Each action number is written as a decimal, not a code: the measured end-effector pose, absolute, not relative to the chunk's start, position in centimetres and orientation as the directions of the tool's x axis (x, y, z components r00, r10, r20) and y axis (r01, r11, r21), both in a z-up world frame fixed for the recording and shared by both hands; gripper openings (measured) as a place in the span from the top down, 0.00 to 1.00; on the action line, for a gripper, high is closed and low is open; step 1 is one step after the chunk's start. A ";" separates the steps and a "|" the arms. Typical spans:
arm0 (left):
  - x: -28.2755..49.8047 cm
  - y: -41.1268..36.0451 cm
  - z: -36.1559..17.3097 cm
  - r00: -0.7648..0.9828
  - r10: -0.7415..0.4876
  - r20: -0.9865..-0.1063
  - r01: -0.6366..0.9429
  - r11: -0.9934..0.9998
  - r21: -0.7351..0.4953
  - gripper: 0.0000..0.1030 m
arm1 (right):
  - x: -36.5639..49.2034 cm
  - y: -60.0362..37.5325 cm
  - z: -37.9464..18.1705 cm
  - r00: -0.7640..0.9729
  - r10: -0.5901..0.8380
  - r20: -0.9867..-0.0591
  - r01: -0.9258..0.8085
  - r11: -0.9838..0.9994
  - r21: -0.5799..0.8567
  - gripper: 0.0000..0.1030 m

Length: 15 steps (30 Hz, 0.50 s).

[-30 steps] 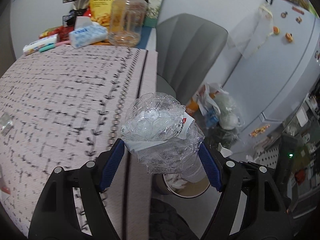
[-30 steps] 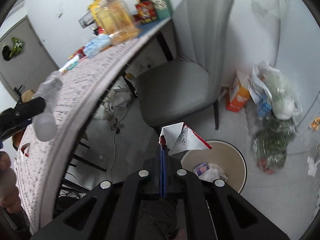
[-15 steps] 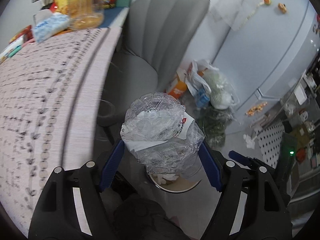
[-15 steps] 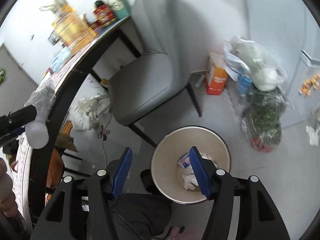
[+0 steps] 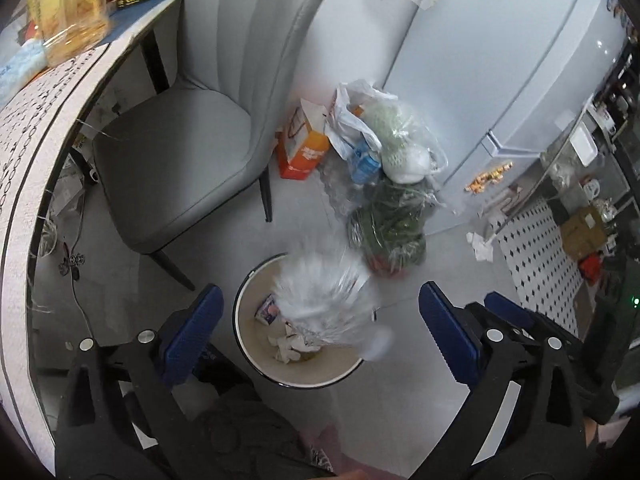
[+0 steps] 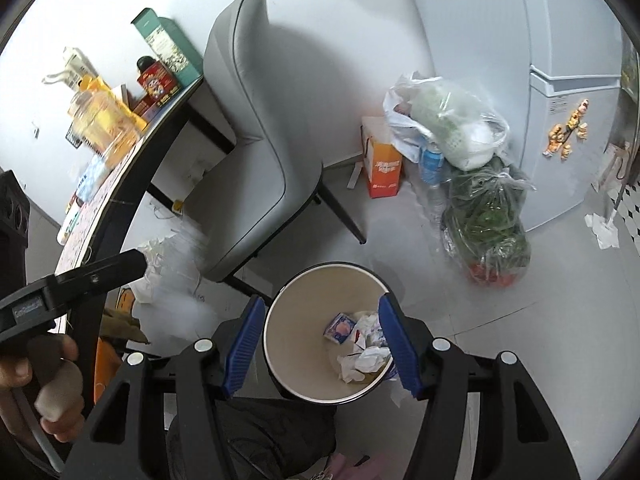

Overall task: Collect trash
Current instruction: 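Raise both tools from the bin back toward the table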

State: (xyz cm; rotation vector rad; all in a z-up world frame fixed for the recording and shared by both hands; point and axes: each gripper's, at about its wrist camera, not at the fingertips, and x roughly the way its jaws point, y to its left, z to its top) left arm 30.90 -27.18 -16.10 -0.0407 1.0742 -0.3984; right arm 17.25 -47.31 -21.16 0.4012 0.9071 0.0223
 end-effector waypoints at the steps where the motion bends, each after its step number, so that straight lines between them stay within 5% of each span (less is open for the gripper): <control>1: 30.9 -27.0 -16.1 0.407 -0.344 -0.846 0.293 0.927 -0.236 0.06 | 17.4 -47.3 -21.1 0.621 0.187 -0.761 0.148 0.925 0.349 0.42; 11: 29.5 -20.4 -12.2 0.498 -0.326 -0.804 0.210 0.944 -0.253 0.06 | 17.5 -44.0 -20.1 0.620 0.228 -0.751 0.090 0.930 0.357 0.42; 15: 27.8 -16.7 -9.8 0.559 -0.295 -0.775 0.159 0.955 -0.249 0.06 | 17.4 -41.6 -18.5 0.635 0.242 -0.733 0.042 0.937 0.346 0.32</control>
